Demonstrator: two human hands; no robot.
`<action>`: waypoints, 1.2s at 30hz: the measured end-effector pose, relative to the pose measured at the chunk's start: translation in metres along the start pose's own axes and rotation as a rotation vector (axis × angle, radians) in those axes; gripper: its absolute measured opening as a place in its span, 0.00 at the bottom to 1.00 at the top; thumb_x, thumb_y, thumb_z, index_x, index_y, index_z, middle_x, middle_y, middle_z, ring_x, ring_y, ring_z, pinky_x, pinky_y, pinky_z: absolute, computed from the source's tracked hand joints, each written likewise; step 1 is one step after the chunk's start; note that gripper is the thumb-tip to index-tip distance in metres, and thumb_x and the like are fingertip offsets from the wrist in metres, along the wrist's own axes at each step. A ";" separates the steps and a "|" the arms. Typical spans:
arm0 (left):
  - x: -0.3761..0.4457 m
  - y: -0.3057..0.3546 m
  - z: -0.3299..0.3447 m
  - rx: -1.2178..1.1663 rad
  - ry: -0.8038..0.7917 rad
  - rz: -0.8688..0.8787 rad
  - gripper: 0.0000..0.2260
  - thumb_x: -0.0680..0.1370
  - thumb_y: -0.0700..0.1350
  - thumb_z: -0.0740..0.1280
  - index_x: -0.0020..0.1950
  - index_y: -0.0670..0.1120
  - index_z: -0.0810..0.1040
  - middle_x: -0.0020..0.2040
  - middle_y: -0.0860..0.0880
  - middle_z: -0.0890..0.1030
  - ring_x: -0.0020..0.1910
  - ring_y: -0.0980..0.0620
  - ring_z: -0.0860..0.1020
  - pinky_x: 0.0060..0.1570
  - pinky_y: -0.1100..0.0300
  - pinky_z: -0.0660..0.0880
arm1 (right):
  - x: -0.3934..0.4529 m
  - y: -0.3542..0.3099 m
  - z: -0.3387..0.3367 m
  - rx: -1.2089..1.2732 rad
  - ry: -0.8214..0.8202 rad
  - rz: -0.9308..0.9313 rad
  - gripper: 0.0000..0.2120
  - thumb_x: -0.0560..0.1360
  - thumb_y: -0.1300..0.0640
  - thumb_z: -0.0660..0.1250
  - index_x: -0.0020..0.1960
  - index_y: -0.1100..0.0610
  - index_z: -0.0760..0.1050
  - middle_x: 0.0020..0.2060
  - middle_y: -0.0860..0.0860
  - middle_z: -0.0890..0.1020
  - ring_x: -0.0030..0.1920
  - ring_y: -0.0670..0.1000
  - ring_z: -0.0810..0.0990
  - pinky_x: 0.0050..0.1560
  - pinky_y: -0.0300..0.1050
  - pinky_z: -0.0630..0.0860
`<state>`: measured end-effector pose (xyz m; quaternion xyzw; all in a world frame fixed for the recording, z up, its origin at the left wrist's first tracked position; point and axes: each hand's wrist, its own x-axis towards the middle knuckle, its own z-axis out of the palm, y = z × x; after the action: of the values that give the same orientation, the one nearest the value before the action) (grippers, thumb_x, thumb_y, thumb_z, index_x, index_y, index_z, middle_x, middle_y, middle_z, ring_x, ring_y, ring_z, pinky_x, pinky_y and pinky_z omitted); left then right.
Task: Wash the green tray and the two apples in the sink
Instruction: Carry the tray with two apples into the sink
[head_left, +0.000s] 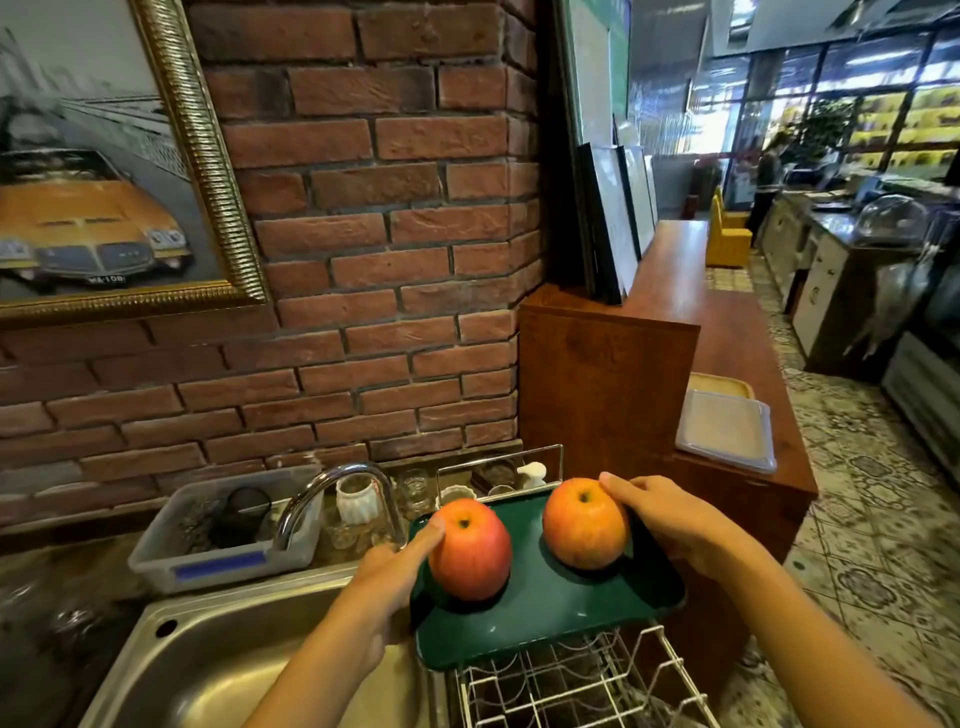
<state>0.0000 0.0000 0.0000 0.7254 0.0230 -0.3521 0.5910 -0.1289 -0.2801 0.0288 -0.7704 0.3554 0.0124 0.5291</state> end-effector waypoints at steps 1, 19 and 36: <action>0.002 0.001 0.001 0.003 0.021 0.006 0.41 0.68 0.66 0.74 0.74 0.46 0.68 0.70 0.39 0.73 0.68 0.35 0.72 0.66 0.36 0.71 | 0.001 0.002 0.000 0.036 0.001 0.030 0.40 0.75 0.32 0.62 0.76 0.59 0.64 0.67 0.58 0.73 0.63 0.60 0.75 0.60 0.59 0.75; 0.000 0.002 0.010 -0.171 0.041 0.060 0.13 0.73 0.55 0.76 0.50 0.50 0.78 0.51 0.46 0.78 0.48 0.45 0.77 0.45 0.50 0.76 | 0.009 0.009 0.004 0.188 -0.019 0.046 0.50 0.58 0.29 0.71 0.66 0.65 0.72 0.59 0.61 0.78 0.57 0.62 0.79 0.60 0.58 0.79; -0.011 0.012 -0.079 -0.266 0.137 0.130 0.16 0.71 0.55 0.77 0.54 0.51 0.80 0.55 0.47 0.78 0.56 0.43 0.76 0.60 0.44 0.76 | 0.000 -0.055 0.070 0.140 -0.052 -0.024 0.40 0.65 0.32 0.71 0.62 0.62 0.74 0.55 0.60 0.80 0.53 0.61 0.82 0.51 0.56 0.82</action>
<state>0.0352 0.0693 0.0200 0.6628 0.0627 -0.2569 0.7005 -0.0728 -0.2122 0.0423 -0.7353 0.3321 0.0012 0.5908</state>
